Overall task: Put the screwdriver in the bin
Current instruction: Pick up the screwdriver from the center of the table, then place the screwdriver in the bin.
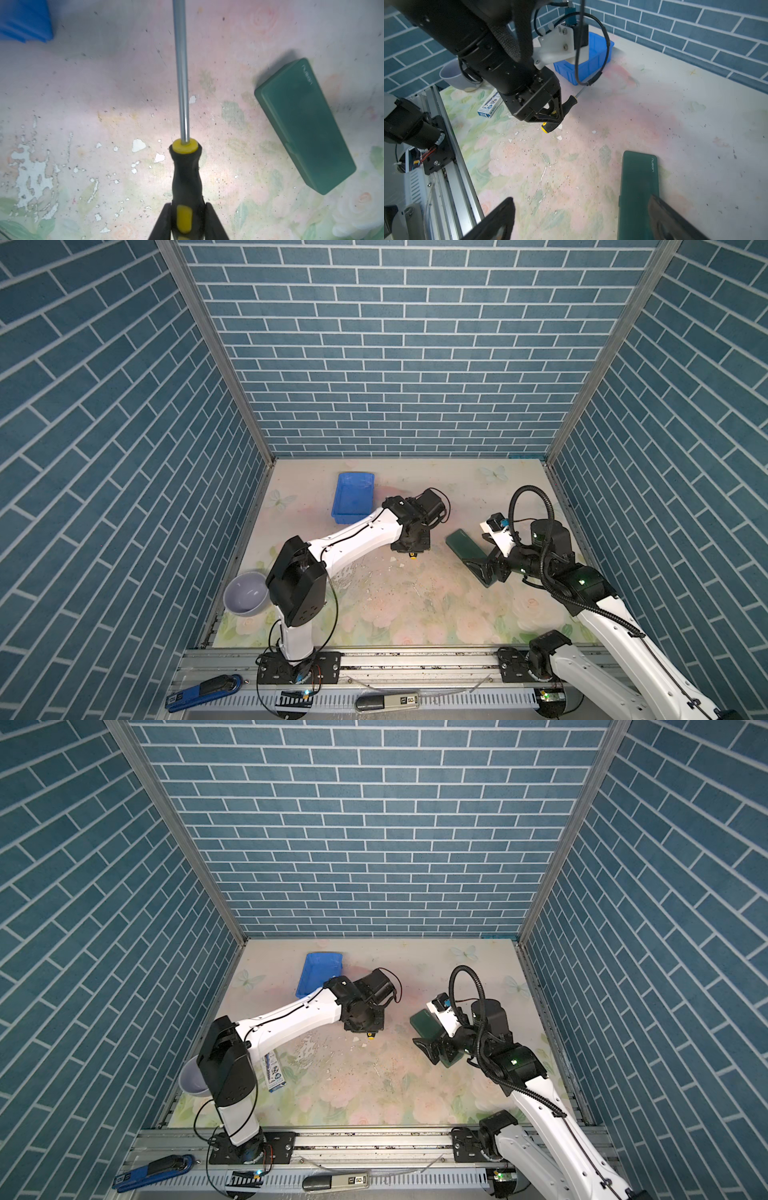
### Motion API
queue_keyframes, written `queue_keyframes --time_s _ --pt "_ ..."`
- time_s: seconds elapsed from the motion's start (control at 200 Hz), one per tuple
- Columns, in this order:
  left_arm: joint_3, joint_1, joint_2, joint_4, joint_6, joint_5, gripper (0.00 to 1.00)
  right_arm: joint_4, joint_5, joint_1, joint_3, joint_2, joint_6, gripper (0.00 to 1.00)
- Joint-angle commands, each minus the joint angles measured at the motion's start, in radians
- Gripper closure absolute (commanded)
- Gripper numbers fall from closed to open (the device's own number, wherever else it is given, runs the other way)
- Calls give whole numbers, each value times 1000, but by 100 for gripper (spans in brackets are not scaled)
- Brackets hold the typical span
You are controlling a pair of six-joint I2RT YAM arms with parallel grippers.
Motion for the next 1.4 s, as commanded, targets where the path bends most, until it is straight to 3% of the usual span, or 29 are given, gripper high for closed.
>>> queue_keyframes --time_s 0.0,0.27,0.605,1.066,1.396 --pt "-17 48 -58 29 65 -36 78 138 -43 6 -5 14 37 1" --pt "-24 169 -134 38 186 -15 78 346 -49 16 -1 100 56 1" --pt "3 308 -109 58 309 -7 79 596 26 102 23 268 21 1" --pt "214 467 146 79 416 -50 79 910 22 153 94 589 48 1" --pt "354 537 334 26 442 -35 78 933 62 200 161 718 47 1"
